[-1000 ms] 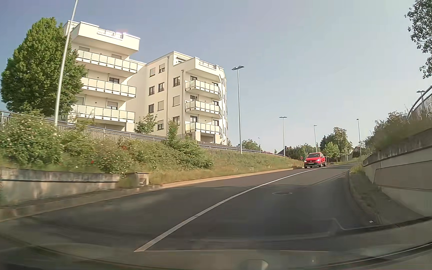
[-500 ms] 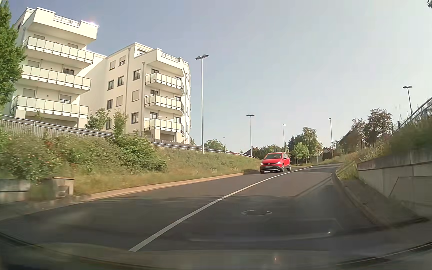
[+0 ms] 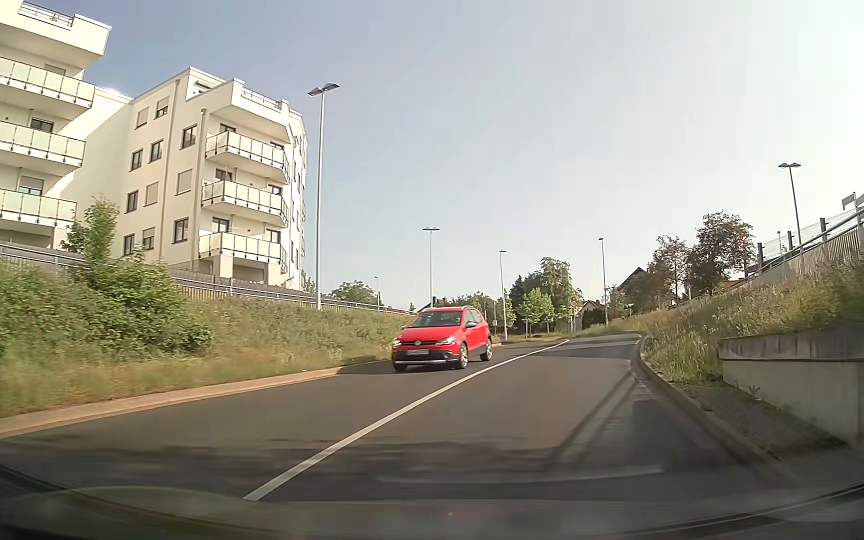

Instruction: Follow the waypoints while adhering to traffic rules and regulations

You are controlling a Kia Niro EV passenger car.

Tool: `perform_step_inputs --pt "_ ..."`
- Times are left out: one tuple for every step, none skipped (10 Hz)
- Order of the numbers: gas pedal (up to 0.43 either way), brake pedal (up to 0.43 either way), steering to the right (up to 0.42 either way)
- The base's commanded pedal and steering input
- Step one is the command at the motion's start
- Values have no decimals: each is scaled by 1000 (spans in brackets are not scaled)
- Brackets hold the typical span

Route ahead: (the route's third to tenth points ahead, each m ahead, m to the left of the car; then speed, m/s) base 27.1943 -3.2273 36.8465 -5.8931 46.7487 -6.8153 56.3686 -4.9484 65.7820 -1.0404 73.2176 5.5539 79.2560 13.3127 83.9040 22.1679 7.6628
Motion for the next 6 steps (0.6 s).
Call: perform_step_inputs --pt "197 30 120" --pt "197 30 111" --pt "197 30 106" --pt "197 30 101" --pt "197 30 94" --pt "197 30 84"
